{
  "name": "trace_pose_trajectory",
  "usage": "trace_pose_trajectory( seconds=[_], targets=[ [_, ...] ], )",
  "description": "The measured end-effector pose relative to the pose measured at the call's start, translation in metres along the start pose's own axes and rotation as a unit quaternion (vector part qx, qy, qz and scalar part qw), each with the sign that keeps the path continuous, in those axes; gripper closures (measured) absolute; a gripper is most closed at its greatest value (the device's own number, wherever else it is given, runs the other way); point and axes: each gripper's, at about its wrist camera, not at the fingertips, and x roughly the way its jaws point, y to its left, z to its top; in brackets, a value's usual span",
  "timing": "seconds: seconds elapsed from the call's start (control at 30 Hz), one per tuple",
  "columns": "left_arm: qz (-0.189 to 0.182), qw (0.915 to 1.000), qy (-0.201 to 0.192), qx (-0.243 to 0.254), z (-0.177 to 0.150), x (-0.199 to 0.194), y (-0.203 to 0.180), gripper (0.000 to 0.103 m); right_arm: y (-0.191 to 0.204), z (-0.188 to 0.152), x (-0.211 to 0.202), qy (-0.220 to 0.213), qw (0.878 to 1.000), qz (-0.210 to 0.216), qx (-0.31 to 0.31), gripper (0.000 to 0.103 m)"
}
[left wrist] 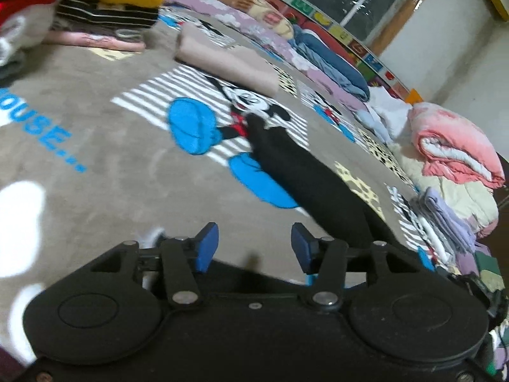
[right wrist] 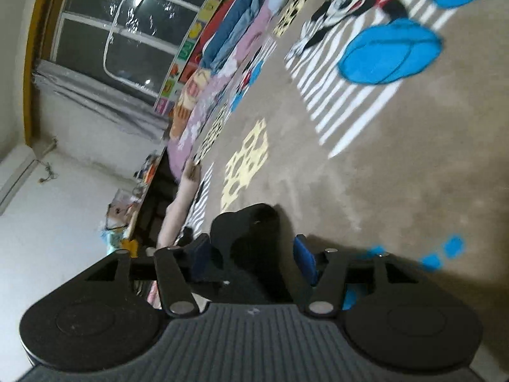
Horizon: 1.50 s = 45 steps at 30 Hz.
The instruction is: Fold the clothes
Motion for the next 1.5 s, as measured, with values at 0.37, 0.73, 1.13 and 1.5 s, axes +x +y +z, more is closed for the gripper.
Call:
trace_pose_trajectory(
  seconds=[0.37, 0.73, 1.13, 1.5],
  targets=[
    [0.018, 0.9968, 0.052, 0.058, 0.066, 0.086, -0.078, 0.044, 0.004, 0.011, 0.021, 0.028, 0.999, 0.015, -0.033, 0.052],
    [0.183, 0.9609, 0.125, 0.167, 0.087, 0.212, -0.138, 0.044, 0.001, 0.009, 0.022, 0.028, 0.998, 0.009, -0.05, 0.063],
    [0.167, 0.9692, 0.078, 0.163, 0.067, 0.157, -0.105, 0.097, -0.005, 0.009, 0.018, 0.016, 0.999, 0.017, -0.032, 0.071],
    [0.107, 0.9912, 0.026, 0.073, 0.022, 0.069, -0.038, 0.097, -0.005, 0.006, 0.015, -0.005, 1.0, 0.001, -0.027, 0.076]
  ],
)
